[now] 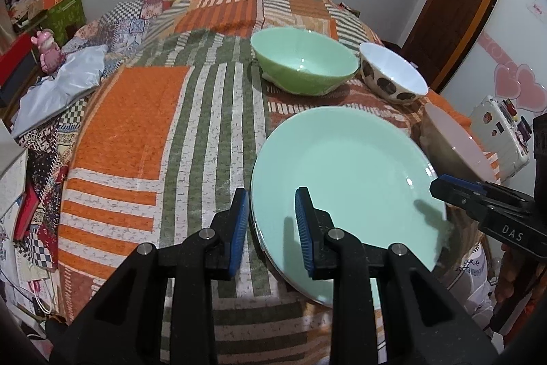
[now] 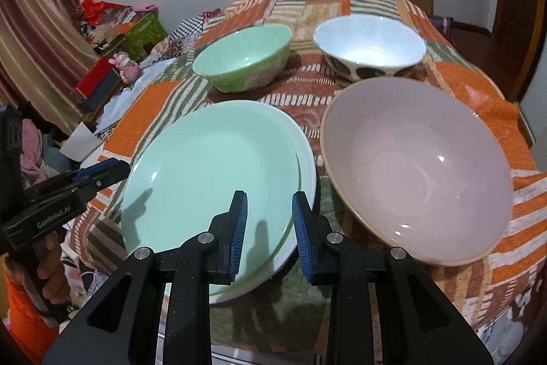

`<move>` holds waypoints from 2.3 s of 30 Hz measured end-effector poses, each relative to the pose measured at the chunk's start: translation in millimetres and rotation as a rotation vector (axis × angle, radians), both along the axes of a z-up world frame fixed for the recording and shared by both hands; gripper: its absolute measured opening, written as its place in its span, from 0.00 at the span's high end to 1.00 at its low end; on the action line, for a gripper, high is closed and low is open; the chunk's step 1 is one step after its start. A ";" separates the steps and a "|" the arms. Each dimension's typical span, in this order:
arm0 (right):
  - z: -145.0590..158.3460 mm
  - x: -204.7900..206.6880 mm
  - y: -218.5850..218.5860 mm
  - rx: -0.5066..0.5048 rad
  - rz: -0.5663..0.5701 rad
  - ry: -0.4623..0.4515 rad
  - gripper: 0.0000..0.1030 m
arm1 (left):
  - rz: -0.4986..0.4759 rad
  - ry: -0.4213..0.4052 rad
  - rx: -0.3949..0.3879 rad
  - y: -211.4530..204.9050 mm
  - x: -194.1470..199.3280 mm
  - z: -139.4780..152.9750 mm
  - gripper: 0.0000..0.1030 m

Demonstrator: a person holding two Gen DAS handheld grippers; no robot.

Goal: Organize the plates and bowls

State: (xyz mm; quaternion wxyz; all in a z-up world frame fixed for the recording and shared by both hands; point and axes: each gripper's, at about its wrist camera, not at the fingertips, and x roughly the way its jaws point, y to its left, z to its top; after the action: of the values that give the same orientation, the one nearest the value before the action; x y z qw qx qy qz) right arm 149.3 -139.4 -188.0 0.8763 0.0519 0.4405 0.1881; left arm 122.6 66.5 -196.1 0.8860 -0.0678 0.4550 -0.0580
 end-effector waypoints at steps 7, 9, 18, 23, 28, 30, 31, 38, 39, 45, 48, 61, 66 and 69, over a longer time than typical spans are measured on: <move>23.1 -11.4 -2.5 0.004 0.040 -0.068 0.75 | -0.010 -0.058 -0.004 -11.3 -11.9 29.0 0.71; 30.2 -13.9 -5.8 0.010 0.041 -0.091 0.72 | -0.012 -0.076 -0.002 -17.8 -13.5 37.7 0.64; 60.4 -17.2 -41.9 0.008 -0.012 -0.209 0.53 | -0.047 -0.148 0.006 -54.4 -12.9 68.0 0.43; 67.6 -13.4 -72.1 0.002 -0.069 -0.240 0.49 | -0.080 -0.163 0.024 -80.5 -4.0 76.4 0.32; 63.0 -5.6 -100.1 -0.016 -0.120 -0.233 0.49 | -0.122 -0.137 0.039 -106.7 11.0 72.6 0.30; 57.6 -1.1 -109.6 -0.022 -0.134 -0.219 0.49 | -0.138 -0.119 0.041 -115.9 16.7 68.6 0.30; 54.5 0.5 -113.8 -0.023 -0.141 -0.209 0.49 | -0.147 -0.107 0.041 -121.2 20.7 65.2 0.30; 28.5 14.7 -137.5 -0.018 -0.170 -0.130 0.49 | -0.192 -0.050 0.055 -150.1 44.9 44.0 0.30; 25.2 16.2 -138.9 -0.018 -0.172 -0.122 0.49 | -0.198 -0.042 0.055 -153.8 48.4 40.7 0.30; 10.5 23.3 -146.1 -0.012 -0.166 -0.091 0.49 | -0.231 0.006 0.061 -174.6 66.0 20.7 0.30; 2.9 26.1 -148.7 0.003 -0.162 -0.070 0.49 | -0.251 0.026 0.059 -183.2 74.0 12.0 0.30; -12.8 30.6 -149.0 0.053 -0.125 -0.012 0.71 | -0.319 0.091 0.042 -205.8 92.9 -14.1 0.58; -15.8 31.2 -146.6 0.054 -0.124 -0.004 0.74 | -0.321 0.110 0.033 -207.9 94.1 -19.3 0.69; -13.4 30.8 -145.7 0.049 -0.130 -0.003 0.75 | -0.316 0.109 0.036 -207.6 93.1 -19.5 0.70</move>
State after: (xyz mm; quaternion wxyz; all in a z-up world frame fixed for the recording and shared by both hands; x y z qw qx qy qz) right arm 180.1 -285.2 -201.4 0.8858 0.1016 0.4301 0.1418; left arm 215.7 -141.1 -215.6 0.8409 0.0176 0.5083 -0.1848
